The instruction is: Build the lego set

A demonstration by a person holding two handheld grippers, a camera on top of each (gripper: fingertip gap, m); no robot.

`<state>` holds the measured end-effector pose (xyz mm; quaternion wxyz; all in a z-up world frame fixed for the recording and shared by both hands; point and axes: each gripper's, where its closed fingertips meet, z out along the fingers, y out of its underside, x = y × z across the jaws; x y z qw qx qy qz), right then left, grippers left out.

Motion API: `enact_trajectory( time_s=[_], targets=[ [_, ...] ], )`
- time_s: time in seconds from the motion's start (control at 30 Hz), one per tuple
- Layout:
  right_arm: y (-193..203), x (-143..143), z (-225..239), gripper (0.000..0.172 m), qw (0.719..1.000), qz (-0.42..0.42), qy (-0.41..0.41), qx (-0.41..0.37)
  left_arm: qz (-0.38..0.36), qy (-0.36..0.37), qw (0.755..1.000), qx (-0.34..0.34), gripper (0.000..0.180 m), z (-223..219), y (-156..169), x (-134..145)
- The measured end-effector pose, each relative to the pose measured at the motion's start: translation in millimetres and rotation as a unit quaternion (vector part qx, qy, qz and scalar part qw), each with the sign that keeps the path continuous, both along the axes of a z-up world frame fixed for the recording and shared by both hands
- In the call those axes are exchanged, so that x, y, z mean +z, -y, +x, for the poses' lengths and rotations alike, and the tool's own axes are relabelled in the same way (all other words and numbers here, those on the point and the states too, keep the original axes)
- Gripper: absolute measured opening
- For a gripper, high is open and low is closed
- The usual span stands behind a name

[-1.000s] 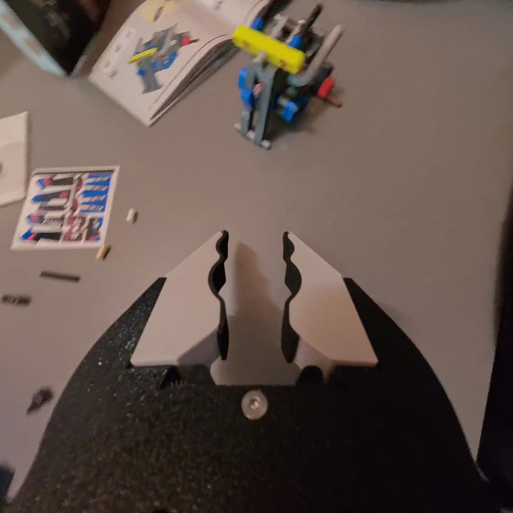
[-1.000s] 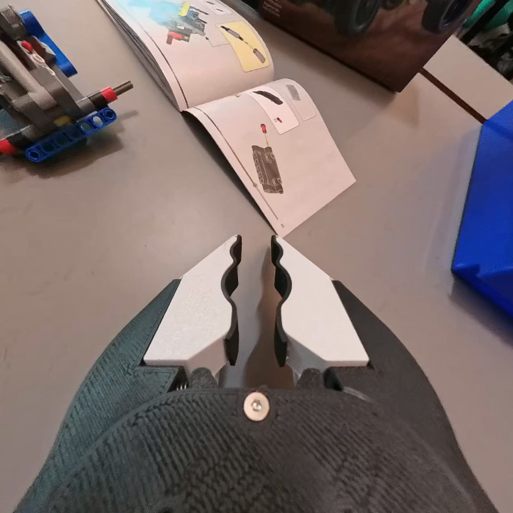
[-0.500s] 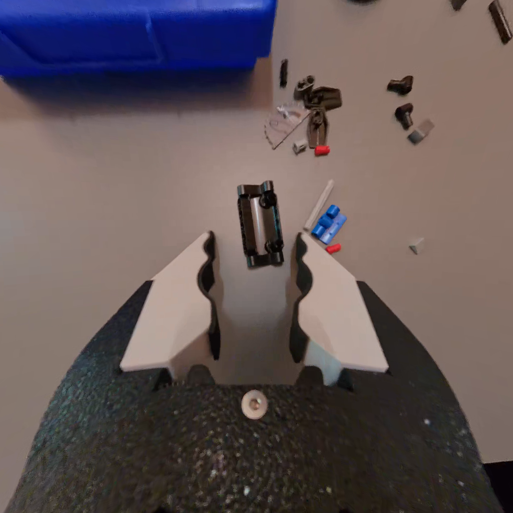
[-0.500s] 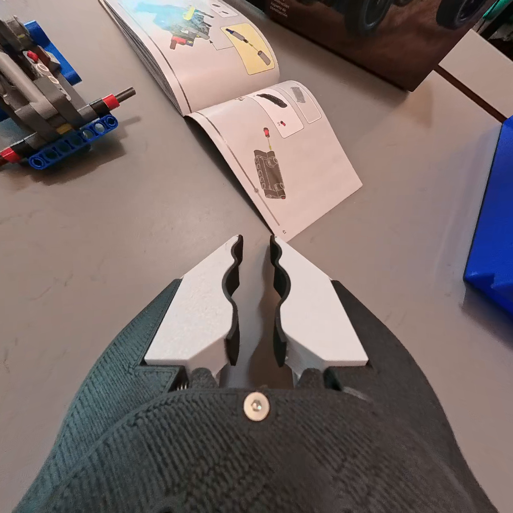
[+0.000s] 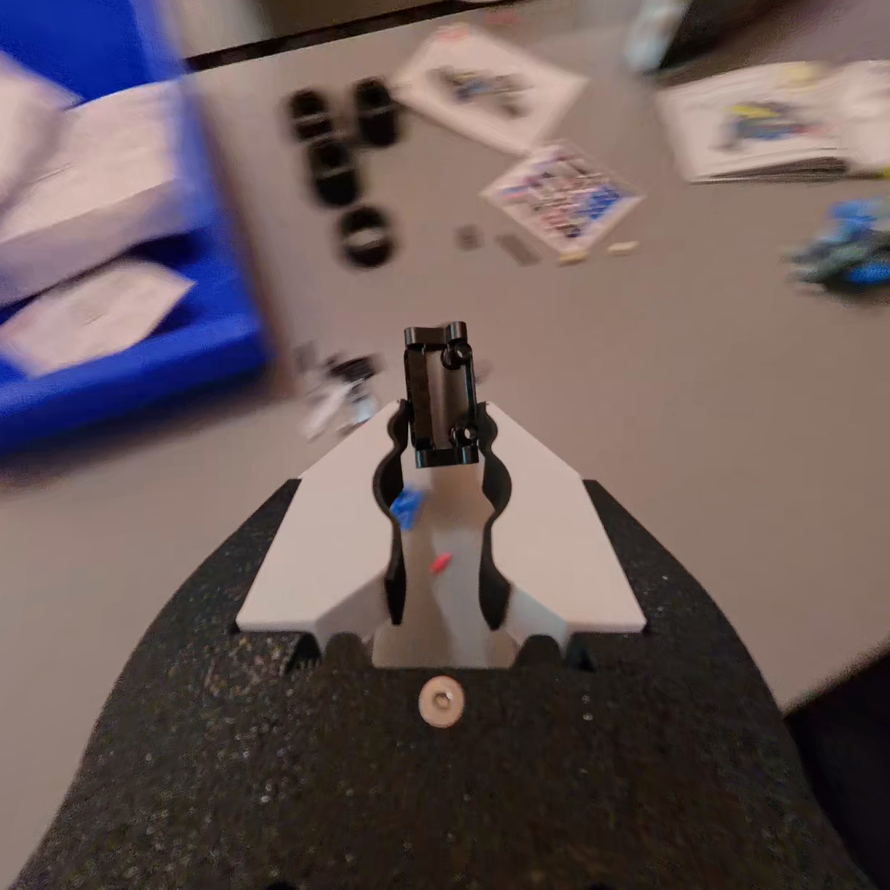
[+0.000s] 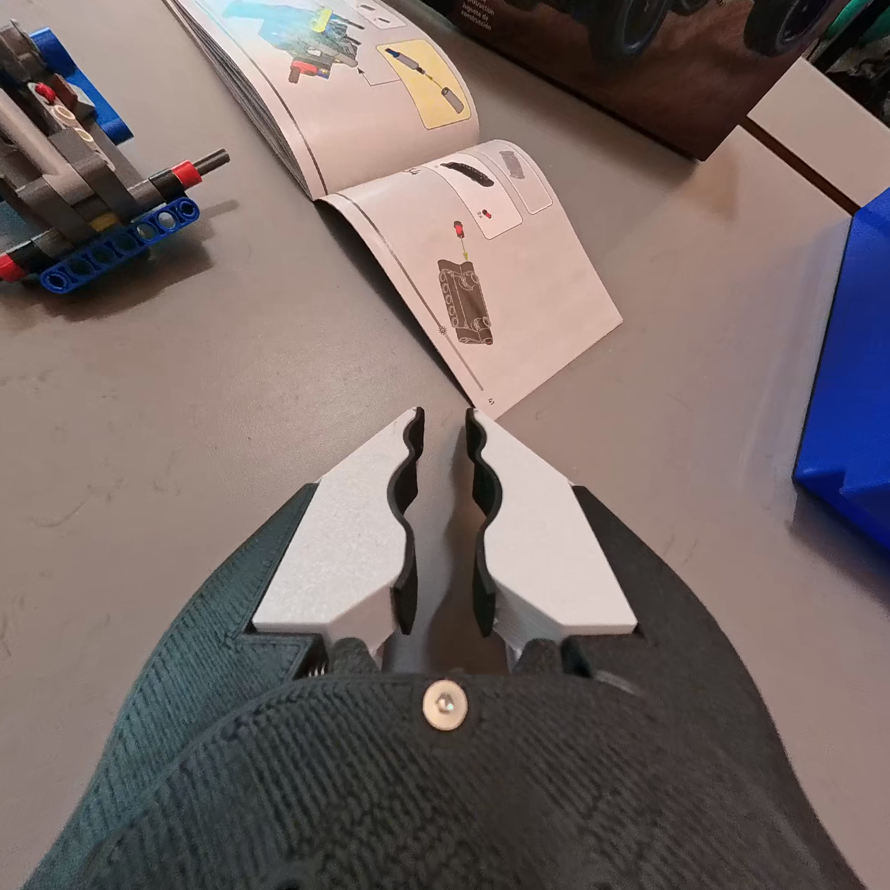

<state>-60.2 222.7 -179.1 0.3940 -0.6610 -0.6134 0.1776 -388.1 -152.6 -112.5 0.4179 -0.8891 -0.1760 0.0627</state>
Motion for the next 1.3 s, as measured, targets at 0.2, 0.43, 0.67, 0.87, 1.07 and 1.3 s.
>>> enact_trajectory(
  time_s=[0.2,0.43,0.67,0.87,1.07,1.3],
  targets=[
    [14.4,3.2,3.6,0.034,0.999,-0.015,-0.012,0.037,0.024,0.136,0.943,-0.302,0.026,148.1,-104.8,-13.8],
    [108.7,49.5,5.5,0.047,0.969,-0.003,-0.116,0.22,0.17,0.493,0.734,-0.436,0.026,255.7,-149.9,31.9],
    [186.5,110.4,-40.2,0.041,0.914,-0.055,-0.243,0.322,0.237,0.671,0.554,-0.432,0.026,263.1,-150.2,56.9],
    [224.0,141.5,-70.0,0.041,0.848,-0.206,-0.308,0.379,0.283,0.646,0.5,-0.502,0.025,273.3,-130.1,78.1],
    [240.7,152.4,-66.3,0.009,0.824,-0.162,-0.338,0.425,0.312,0.61,0.523,-0.506,0.023,264.9,-138.5,85.4],
    [219.3,148.4,-56.4,0.005,0.878,-0.048,-0.305,0.366,0.305,0.433,0.72,-0.449,0.001,245.0,-174.8,59.1]
  ],
)
